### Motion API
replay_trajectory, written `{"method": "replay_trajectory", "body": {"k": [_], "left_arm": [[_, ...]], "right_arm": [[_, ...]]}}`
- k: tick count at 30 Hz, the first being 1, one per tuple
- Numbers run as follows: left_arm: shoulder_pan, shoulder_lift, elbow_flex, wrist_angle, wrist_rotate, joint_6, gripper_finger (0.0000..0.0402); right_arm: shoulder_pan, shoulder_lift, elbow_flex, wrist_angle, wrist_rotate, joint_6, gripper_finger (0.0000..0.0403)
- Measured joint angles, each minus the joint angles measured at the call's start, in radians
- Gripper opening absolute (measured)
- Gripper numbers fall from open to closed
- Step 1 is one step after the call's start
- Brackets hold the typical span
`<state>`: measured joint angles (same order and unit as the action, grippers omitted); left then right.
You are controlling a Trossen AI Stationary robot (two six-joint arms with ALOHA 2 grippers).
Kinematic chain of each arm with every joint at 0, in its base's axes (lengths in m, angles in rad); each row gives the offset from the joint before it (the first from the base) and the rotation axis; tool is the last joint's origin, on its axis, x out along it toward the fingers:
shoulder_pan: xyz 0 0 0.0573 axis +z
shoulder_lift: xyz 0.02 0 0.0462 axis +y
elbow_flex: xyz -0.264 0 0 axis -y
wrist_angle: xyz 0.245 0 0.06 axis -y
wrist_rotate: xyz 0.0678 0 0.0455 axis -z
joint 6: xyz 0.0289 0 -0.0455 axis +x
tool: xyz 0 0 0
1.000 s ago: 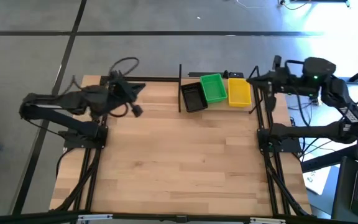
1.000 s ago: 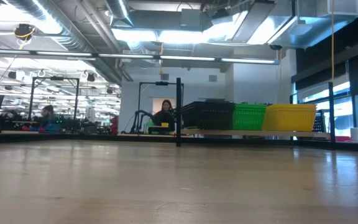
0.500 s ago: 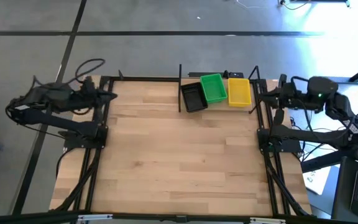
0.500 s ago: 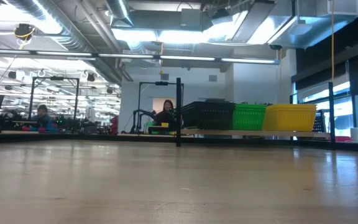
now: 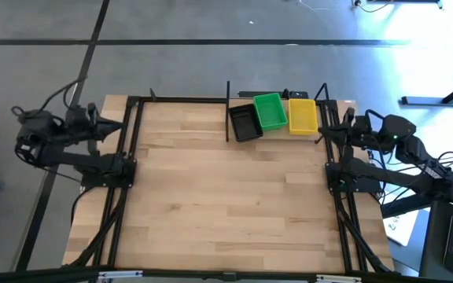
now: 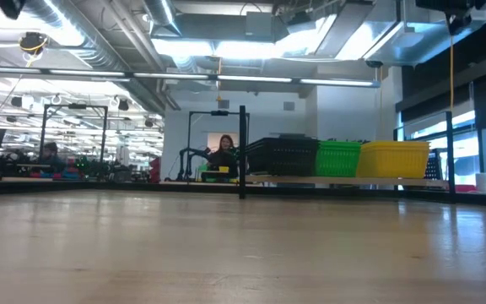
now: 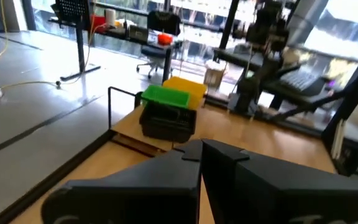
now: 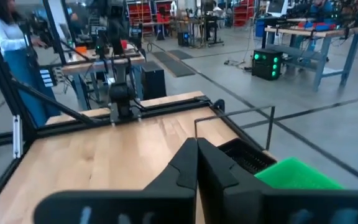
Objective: Stack baskets on shelf by color
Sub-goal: Return to Home Position
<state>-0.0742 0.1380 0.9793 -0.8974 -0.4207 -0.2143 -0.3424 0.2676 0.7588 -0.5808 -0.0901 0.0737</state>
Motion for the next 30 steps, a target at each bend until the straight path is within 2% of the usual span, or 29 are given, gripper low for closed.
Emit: {"method": "replay_trajectory", "body": {"k": [4, 8, 10, 13, 16, 23, 30], "left_arm": [[0.000, -0.139, -0.096, 0.042, 0.001, -0.020, 0.0000], [0.000, -0.129, -0.123, -0.009, 0.009, -0.010, 0.0000], [-0.001, -0.119, -0.141, 0.059, 0.028, 0.010, 0.0000], [-0.001, -0.135, -0.189, 0.024, 0.059, 0.005, 0.0000], [-0.001, -0.133, -0.195, 0.061, 0.068, -0.011, 0.0000], [-0.001, -0.133, -0.234, 0.085, 0.092, -0.023, 0.0000], [-0.001, -0.133, -0.329, 0.232, 0.113, -0.030, 0.0000]], "right_arm": [[0.000, -0.053, -0.051, 0.019, 0.000, 0.038, 0.0000], [0.000, -0.118, -0.112, 0.071, -0.002, 0.105, 0.0000], [0.000, -0.156, -0.153, 0.127, -0.014, 0.124, 0.0000], [0.000, -0.215, -0.218, 0.189, -0.016, 0.129, 0.0000], [0.000, -0.269, -0.277, 0.230, -0.017, 0.131, 0.0000], [0.000, -0.261, -0.341, 0.278, -0.017, 0.142, 0.0000], [0.000, -0.265, -0.509, 0.583, -0.054, 0.157, 0.0000]]}}
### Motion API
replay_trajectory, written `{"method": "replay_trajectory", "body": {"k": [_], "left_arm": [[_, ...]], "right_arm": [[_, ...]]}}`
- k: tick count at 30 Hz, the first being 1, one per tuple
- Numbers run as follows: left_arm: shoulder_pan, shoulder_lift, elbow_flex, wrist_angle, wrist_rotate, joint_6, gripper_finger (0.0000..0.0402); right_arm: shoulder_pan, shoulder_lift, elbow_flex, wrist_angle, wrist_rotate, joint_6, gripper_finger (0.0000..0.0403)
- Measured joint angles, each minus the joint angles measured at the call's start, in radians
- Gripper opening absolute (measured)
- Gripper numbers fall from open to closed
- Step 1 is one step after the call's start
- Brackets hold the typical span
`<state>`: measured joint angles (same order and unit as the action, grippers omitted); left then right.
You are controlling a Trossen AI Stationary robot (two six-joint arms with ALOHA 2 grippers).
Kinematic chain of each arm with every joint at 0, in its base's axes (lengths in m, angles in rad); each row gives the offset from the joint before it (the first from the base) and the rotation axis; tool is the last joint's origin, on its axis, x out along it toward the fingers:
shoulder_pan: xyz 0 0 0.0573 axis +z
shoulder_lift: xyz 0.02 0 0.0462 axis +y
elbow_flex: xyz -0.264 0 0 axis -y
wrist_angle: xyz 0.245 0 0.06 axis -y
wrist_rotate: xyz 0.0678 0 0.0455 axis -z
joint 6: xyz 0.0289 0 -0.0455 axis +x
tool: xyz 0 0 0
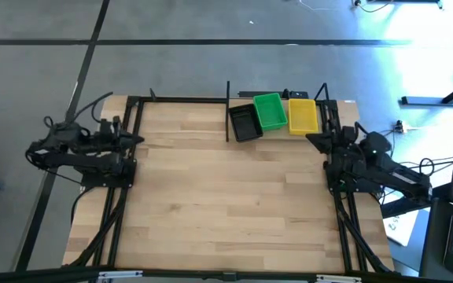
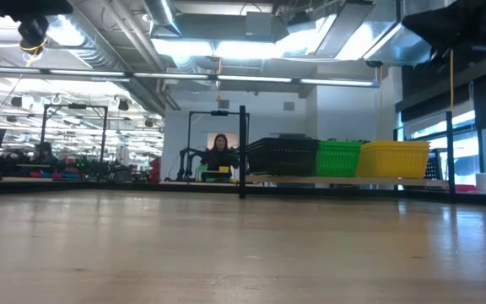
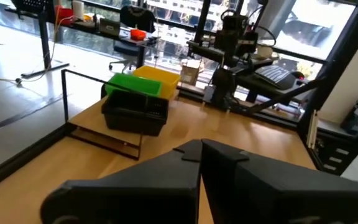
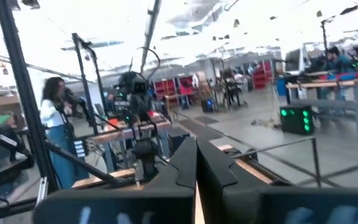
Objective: Stack baskets on shelf by color
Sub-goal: Return to Home Position
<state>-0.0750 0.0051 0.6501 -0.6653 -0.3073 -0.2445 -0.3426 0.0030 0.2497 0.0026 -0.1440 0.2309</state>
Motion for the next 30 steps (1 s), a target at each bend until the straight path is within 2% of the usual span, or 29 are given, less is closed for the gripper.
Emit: {"method": "replay_trajectory", "body": {"k": [6, 10, 18, 24, 30], "left_arm": [[0.000, 0.000, -0.129, 0.183, 0.022, 0.085, 0.0000], [0.000, 0.000, -0.205, 0.272, 0.052, 0.095, 0.0000], [0.000, 0.000, -0.341, 0.458, 0.071, 0.102, 0.0000], [0.000, 0.000, -0.441, 0.577, 0.071, 0.146, 0.0000], [0.000, 0.000, -0.574, 0.775, 0.093, 0.206, 0.0000]], "right_arm": [[0.000, 0.000, -0.158, 0.219, -0.036, 0.000, 0.0000], [0.000, 0.000, -0.237, 0.292, -0.039, -0.004, 0.0000], [0.000, 0.004, -0.243, 0.259, -0.066, -0.106, 0.0000], [0.000, 0.004, -0.243, 0.255, -0.069, -0.111, 0.0000], [0.000, 0.004, -0.243, 0.238, -0.087, -0.110, 0.0000]]}}
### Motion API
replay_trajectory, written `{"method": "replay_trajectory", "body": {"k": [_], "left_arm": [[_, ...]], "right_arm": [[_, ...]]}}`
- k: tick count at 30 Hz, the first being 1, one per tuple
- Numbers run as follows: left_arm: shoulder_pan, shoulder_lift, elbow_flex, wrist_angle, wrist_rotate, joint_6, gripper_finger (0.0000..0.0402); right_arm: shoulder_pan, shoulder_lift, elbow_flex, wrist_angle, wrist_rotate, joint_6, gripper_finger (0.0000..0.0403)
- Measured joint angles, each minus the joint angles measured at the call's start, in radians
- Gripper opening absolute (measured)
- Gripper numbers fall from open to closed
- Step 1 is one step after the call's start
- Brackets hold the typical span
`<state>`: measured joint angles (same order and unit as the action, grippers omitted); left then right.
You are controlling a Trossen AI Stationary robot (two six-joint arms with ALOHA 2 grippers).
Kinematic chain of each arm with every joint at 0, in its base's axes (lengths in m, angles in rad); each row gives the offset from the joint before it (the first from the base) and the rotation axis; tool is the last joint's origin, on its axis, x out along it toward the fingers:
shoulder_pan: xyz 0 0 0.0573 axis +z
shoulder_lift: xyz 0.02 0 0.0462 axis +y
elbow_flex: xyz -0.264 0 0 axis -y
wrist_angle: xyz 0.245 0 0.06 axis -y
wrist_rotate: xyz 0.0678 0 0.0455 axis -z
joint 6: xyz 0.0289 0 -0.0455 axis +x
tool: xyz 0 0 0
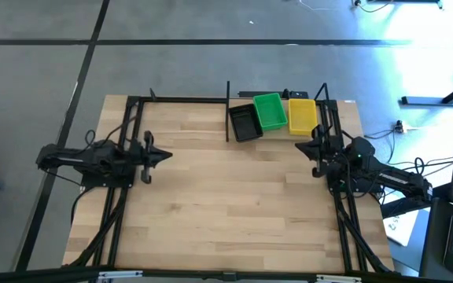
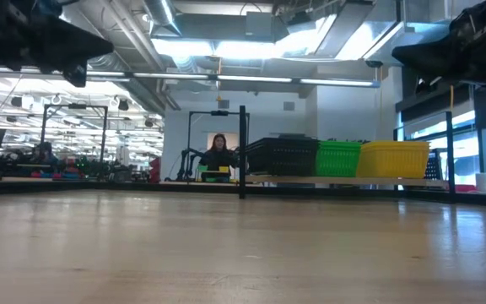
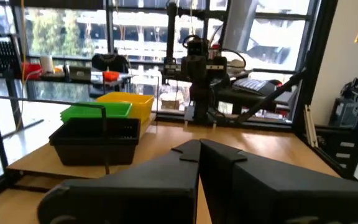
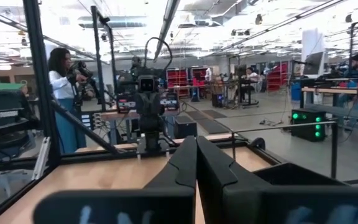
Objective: Stack baskets on shelf by color
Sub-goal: Return to Home Position
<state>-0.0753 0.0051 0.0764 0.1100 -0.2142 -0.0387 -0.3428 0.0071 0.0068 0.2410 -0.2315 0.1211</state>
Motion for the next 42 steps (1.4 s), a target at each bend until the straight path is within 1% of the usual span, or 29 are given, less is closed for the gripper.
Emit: {"method": "replay_trajectory", "body": {"k": [3, 7, 10, 12, 14, 17, 42], "left_arm": [[0.000, 0.000, -0.068, 0.109, 0.002, 0.015, 0.0000], [0.000, 0.001, -0.069, 0.094, 0.033, 0.016, 0.0000], [0.000, 0.001, -0.069, 0.082, 0.086, 0.016, 0.0000], [0.000, 0.001, -0.069, 0.082, 0.104, 0.012, 0.0000], [0.000, 0.001, -0.069, 0.082, 0.104, -0.010, 0.0000], [0.000, 0.001, -0.069, 0.082, 0.101, -0.011, 0.0000], [0.000, 0.001, -0.069, 0.082, 0.097, -0.010, 0.0000]], "right_arm": [[0.000, 0.000, 0.000, -0.001, -0.009, 0.000, 0.0000], [0.000, 0.000, 0.000, -0.028, -0.008, -0.001, 0.0000], [0.000, 0.000, 0.000, -0.097, -0.001, 0.008, 0.0000], [0.000, 0.000, 0.000, -0.145, -0.001, 0.009, 0.0000], [0.000, 0.000, 0.000, -0.189, 0.000, 0.016, 0.0000], [0.000, 0.002, 0.000, -0.186, 0.002, 0.035, 0.0000], [0.000, 0.003, 0.000, -0.186, 0.002, 0.030, 0.0001]]}}
